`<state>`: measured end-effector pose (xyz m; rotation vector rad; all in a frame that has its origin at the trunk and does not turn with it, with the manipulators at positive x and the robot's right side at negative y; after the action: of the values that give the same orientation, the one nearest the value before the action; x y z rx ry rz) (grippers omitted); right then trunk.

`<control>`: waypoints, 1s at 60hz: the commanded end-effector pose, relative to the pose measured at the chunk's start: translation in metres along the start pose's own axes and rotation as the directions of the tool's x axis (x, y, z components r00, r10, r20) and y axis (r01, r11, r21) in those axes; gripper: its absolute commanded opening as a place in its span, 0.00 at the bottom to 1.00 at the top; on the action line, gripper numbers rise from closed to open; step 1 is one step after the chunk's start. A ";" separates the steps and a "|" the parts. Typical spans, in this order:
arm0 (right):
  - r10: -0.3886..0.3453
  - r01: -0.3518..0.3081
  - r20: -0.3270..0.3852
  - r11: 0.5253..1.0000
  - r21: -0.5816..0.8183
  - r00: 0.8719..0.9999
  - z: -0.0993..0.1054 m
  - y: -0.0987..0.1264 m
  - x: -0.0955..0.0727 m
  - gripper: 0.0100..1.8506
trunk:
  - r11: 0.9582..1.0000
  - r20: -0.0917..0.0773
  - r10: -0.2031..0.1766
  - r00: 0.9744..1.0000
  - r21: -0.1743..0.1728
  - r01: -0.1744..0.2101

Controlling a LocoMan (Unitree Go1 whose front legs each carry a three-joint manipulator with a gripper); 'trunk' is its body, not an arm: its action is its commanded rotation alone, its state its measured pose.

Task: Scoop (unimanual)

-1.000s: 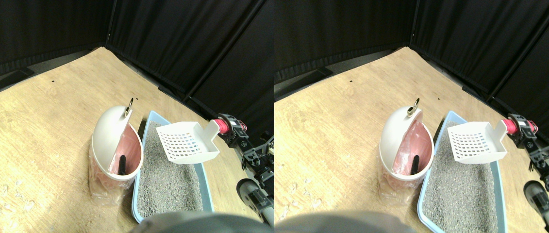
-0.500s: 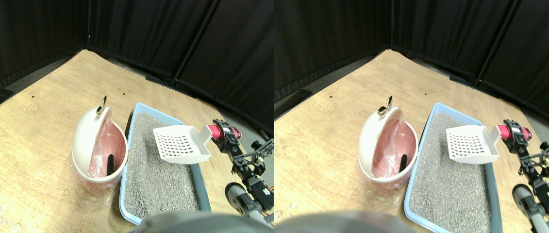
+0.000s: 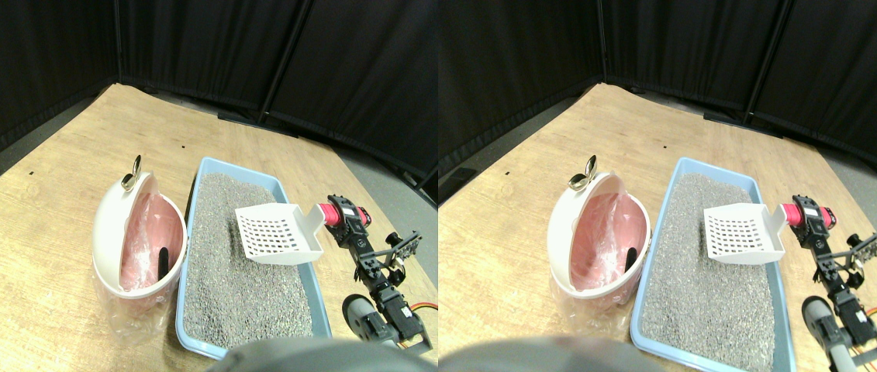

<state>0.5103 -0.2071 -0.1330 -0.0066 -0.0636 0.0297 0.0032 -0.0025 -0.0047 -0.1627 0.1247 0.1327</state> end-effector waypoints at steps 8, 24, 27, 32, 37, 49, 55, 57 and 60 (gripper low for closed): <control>-0.039 0.039 0.019 0.999 0.030 0.999 -0.005 -0.002 -0.006 0.03 | 1.000 0.017 0.003 1.000 -0.011 -0.003; -0.065 0.067 -0.039 0.997 0.044 0.997 -0.026 -0.006 -0.012 0.03 | 0.999 0.013 0.019 1.000 -0.027 -0.019; -0.057 0.060 -0.049 0.996 0.066 0.997 -0.030 -0.006 -0.013 0.03 | 0.999 0.012 0.020 1.000 -0.026 -0.020; -0.076 0.082 -0.065 0.993 0.087 0.995 -0.035 -0.006 -0.013 0.03 | 0.999 0.010 0.021 1.000 -0.027 -0.020; -0.094 0.101 -0.077 0.991 0.087 0.993 -0.042 -0.008 -0.014 0.03 | 0.999 0.008 0.026 1.000 -0.030 -0.025; -0.089 0.097 -0.116 0.993 0.063 0.989 -0.051 -0.011 -0.013 0.03 | 0.999 0.005 0.033 0.999 -0.033 -0.033; -0.102 0.106 -0.139 0.994 0.023 0.985 -0.050 -0.011 -0.012 0.03 | 0.999 0.004 0.033 0.999 -0.032 -0.033; -0.114 0.122 -0.170 0.992 0.041 0.979 -0.048 -0.012 -0.011 0.03 | 0.999 0.004 0.033 0.999 -0.032 -0.033; -0.125 0.136 -0.206 0.990 0.042 0.971 -0.046 -0.014 -0.010 0.03 | 0.999 0.004 0.033 0.999 -0.032 -0.033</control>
<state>0.5005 -0.2205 -0.1871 0.0802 0.1202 -0.0901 -0.0007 -0.0012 -0.0047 -0.1888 0.1182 0.1564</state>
